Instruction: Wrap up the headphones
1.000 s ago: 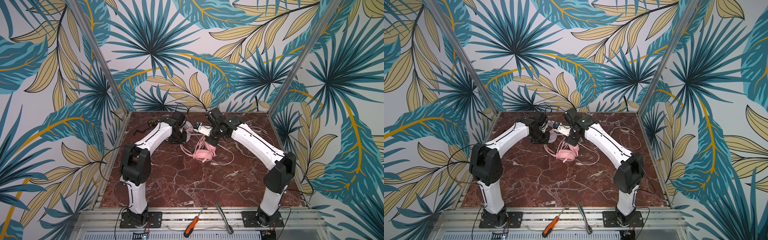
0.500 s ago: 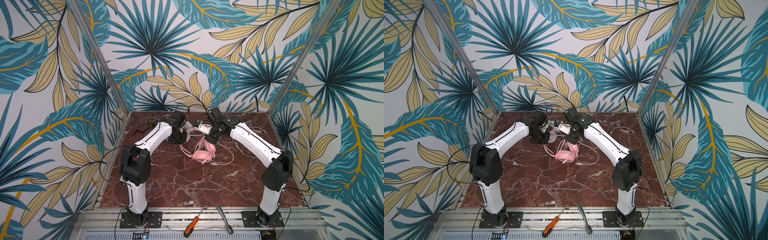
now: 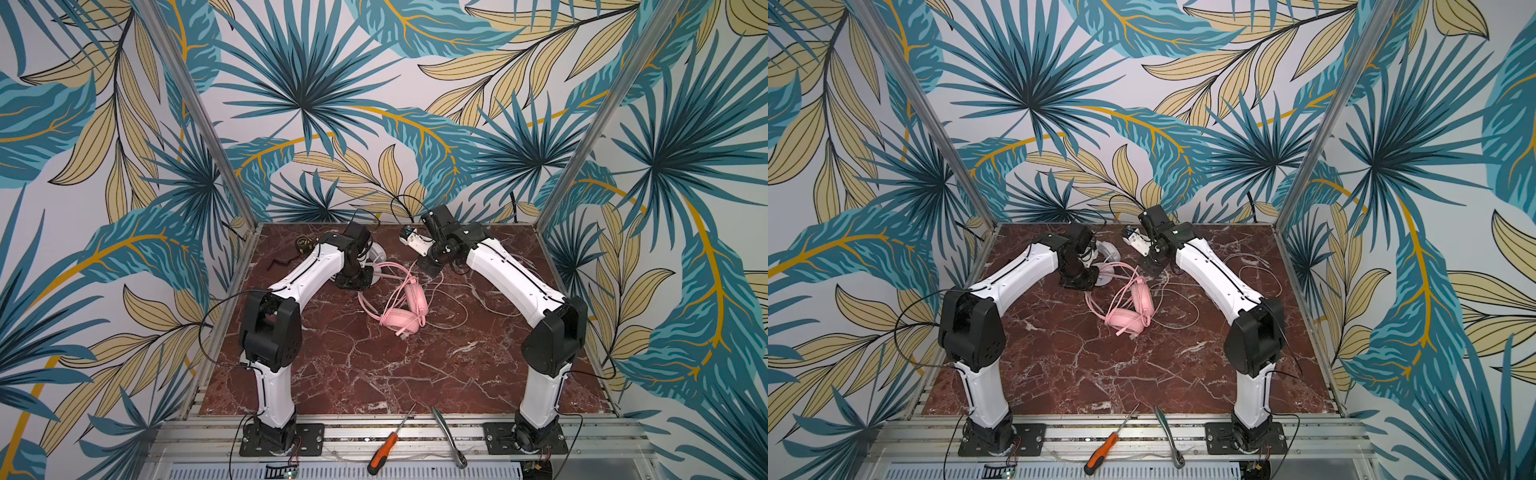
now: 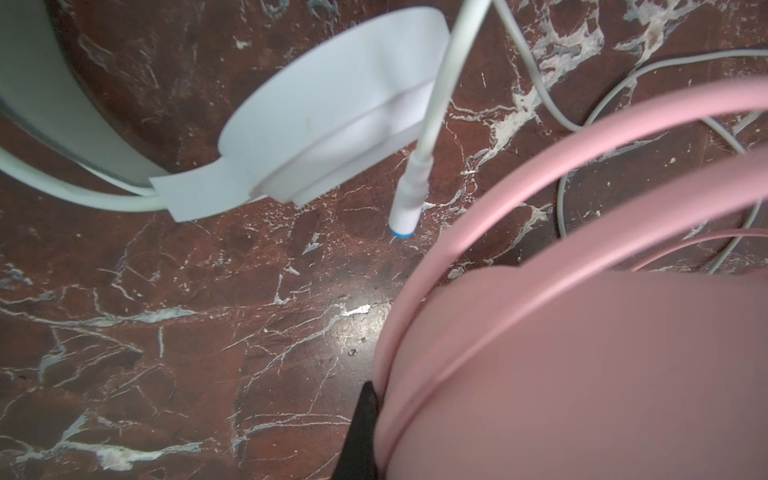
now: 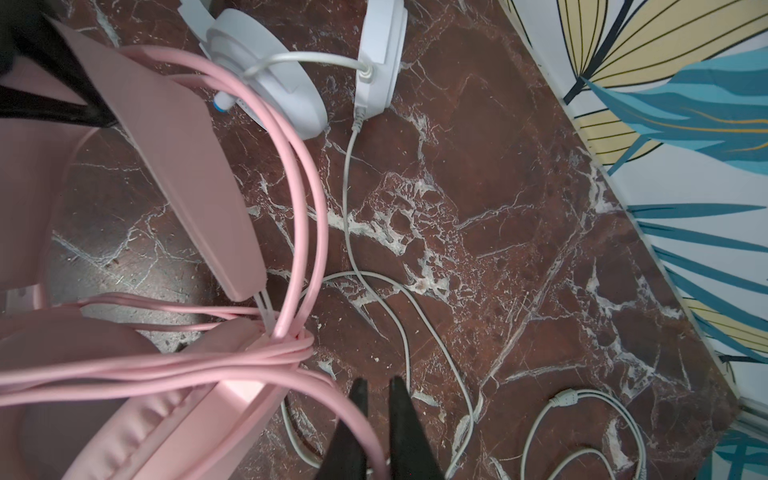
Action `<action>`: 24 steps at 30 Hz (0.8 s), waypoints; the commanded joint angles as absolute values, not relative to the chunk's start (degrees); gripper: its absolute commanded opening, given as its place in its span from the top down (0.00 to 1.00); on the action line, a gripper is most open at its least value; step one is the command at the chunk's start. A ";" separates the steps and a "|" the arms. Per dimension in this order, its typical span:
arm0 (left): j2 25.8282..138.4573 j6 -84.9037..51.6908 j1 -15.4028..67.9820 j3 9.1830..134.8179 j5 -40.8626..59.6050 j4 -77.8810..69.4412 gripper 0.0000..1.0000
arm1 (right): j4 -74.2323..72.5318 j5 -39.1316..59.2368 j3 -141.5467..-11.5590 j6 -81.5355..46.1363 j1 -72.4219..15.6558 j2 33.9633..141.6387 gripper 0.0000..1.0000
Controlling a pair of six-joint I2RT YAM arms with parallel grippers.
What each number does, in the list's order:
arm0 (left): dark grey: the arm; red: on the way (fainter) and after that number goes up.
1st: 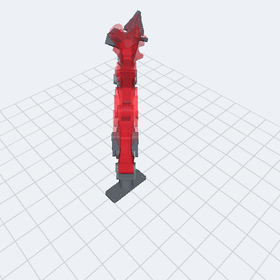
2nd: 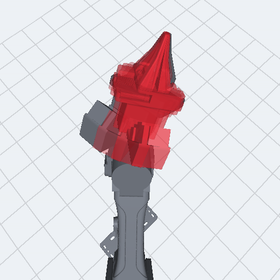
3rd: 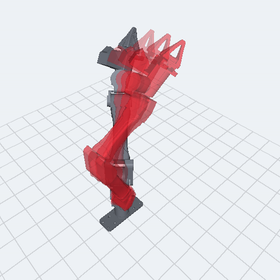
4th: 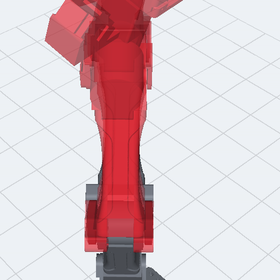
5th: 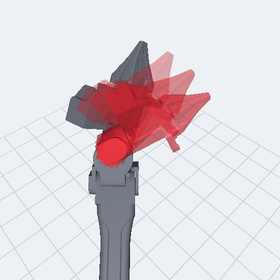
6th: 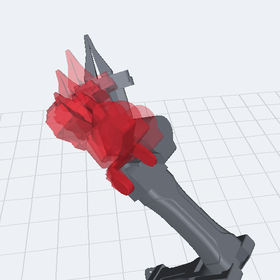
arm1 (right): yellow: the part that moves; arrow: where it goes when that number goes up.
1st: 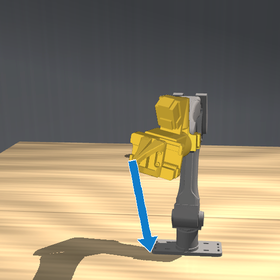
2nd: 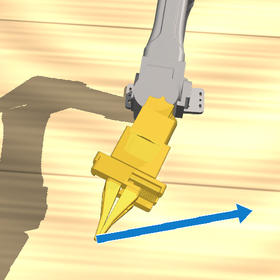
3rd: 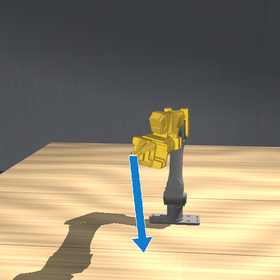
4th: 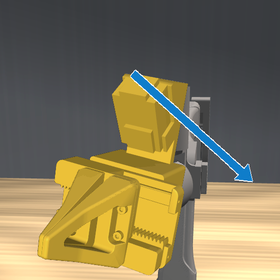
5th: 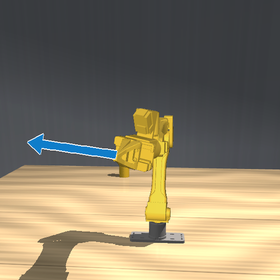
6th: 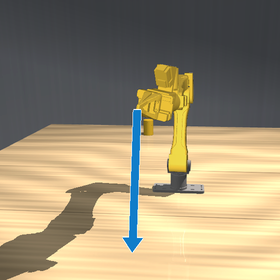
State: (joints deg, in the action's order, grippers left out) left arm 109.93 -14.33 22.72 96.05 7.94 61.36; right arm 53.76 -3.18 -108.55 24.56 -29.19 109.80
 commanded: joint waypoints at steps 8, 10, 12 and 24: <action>105.97 -12.59 22.80 97.72 14.65 62.45 1.00 | 49.93 0.48 -105.79 16.73 -25.34 112.01 0.86; 105.91 -12.33 22.69 97.56 15.23 62.52 1.00 | 49.75 1.57 -105.26 15.44 -24.51 112.38 0.86; 105.66 -12.05 22.59 97.32 16.05 62.42 1.00 | 49.60 2.74 -104.63 14.32 -23.89 112.50 0.86; 105.64 -11.60 22.11 97.38 19.96 61.92 1.00 | 47.84 10.17 -99.82 8.04 -21.39 113.81 0.83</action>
